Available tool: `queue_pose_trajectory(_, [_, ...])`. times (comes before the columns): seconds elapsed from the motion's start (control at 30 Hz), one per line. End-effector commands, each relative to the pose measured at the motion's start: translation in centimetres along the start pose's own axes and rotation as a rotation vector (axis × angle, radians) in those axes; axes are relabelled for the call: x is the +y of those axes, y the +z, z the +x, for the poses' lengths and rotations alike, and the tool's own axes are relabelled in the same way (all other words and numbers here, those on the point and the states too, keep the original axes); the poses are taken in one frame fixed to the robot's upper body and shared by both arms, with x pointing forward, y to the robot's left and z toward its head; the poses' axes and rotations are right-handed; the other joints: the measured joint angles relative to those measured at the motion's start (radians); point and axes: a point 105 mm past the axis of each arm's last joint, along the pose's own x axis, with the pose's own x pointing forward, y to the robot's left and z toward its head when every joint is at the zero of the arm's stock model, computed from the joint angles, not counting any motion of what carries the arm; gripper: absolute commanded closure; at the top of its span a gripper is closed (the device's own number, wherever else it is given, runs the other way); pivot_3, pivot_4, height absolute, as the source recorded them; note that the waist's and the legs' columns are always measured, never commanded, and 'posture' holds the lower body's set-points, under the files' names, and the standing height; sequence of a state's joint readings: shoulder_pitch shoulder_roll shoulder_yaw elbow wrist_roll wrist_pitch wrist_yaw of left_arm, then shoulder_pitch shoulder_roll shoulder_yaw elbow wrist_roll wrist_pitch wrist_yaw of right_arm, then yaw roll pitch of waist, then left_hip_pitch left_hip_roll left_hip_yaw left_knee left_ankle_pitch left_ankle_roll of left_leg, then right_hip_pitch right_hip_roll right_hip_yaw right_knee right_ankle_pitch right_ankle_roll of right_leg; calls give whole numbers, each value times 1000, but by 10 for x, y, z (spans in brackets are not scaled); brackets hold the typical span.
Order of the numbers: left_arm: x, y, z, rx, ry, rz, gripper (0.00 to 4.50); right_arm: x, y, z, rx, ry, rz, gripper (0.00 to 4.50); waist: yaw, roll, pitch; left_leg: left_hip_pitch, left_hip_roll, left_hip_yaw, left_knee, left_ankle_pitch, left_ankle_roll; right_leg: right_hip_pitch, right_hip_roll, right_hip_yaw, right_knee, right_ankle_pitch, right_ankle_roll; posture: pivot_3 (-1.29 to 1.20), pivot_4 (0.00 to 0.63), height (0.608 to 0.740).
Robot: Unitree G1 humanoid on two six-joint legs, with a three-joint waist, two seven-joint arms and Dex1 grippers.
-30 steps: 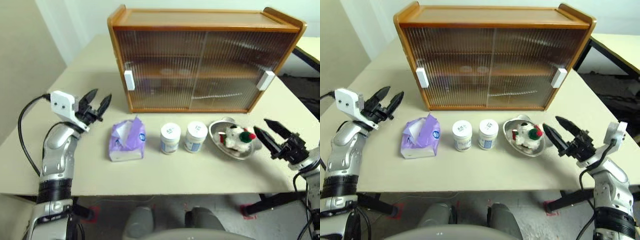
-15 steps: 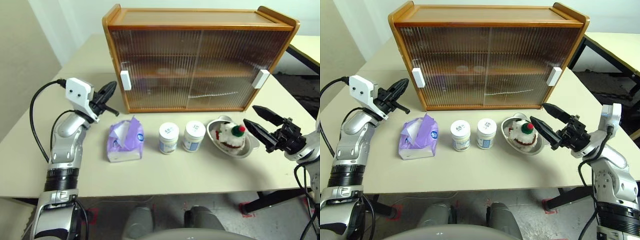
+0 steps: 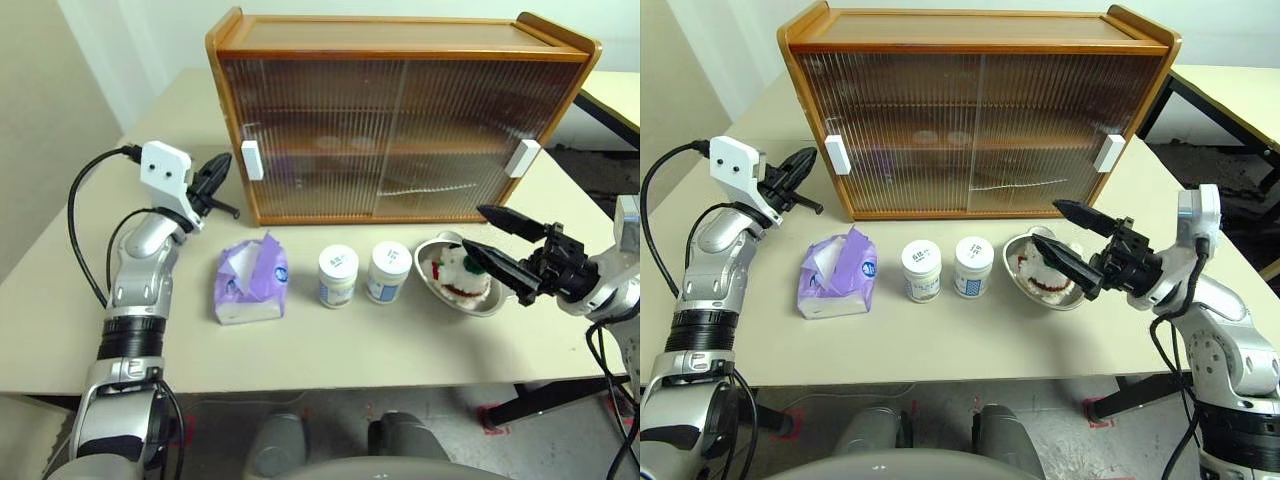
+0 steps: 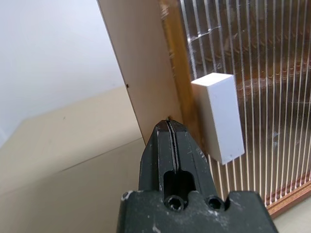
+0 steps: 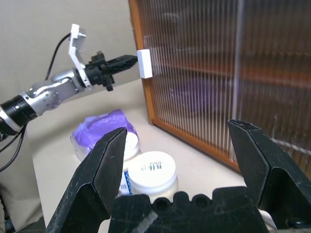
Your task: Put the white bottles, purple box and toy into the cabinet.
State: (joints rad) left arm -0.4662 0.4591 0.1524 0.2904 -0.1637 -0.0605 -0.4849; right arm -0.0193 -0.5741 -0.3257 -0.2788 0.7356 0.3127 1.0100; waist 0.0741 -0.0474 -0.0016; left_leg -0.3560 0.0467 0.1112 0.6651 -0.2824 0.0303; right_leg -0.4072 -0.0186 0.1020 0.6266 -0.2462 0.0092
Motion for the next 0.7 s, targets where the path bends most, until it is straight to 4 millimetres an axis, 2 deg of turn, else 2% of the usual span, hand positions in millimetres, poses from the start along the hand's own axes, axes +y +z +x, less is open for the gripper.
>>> queue_pose_trajectory(0.03, [-6, -1, 5, -2, -26, 4, 4463, 3, 6, 7, -1, 15, -5, 0, -1, 0, 0, 0, 0, 0, 0, 0, 0, 0, 0, 0, 0, 0, 0, 123, 0, 740])
queue_pose_trajectory(0.27, [-31, -5, 3, -1, -90, -14, 4463, 3, 11, 16, -17, 8, -13, 0, 2, 0, 0, -1, 0, 0, 0, 0, 0, 0, 0, 0, -1, 0, 0, 110, 0, 740])
queue_pose_trajectory(0.7, [-41, -4, 8, 1, -128, -10, 4463, -2, -2, 0, -7, 8, 1, 0, 5, -2, 0, -2, -1, -2, 1, 0, 1, 1, -1, -1, -1, 0, 0, 98, 0, 740])
